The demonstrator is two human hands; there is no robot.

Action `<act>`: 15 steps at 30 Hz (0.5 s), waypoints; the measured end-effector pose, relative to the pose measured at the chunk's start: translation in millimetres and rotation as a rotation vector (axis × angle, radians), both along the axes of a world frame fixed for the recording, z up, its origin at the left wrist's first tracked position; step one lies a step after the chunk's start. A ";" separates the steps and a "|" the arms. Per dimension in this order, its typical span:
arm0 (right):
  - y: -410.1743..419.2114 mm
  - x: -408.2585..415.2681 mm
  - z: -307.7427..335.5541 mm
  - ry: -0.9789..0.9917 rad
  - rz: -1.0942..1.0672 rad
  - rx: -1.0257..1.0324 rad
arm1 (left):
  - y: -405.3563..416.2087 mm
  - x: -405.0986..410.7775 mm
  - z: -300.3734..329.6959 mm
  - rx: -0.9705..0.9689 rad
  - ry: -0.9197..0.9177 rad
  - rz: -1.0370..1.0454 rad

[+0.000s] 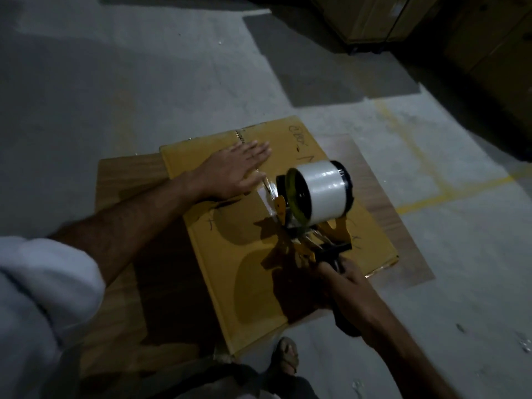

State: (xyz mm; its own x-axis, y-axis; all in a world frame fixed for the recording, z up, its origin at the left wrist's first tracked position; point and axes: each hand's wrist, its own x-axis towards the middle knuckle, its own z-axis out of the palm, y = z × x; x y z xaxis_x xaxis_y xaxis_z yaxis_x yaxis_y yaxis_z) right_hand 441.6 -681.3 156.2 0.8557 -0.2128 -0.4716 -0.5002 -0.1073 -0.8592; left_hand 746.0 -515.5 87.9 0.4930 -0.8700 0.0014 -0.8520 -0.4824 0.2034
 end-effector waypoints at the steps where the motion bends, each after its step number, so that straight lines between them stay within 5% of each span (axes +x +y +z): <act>1: -0.2 -13.4 -4.1 -0.006 -0.043 -0.020 | 0.5 0.6 -1.8 -0.003 -0.001 0.001; 6: 5.5 -33.2 -21.7 -0.079 -0.137 -0.203 | 0.1 5.2 2.9 0.022 0.017 -0.007; 12: -4.9 9.3 -23.3 -0.169 -0.040 -0.203 | -7.1 6.2 19.6 0.006 0.041 0.155; 15: -13.4 28.3 -25.2 -0.162 -0.021 -0.201 | -17.8 -30.7 13.3 -0.033 0.046 0.066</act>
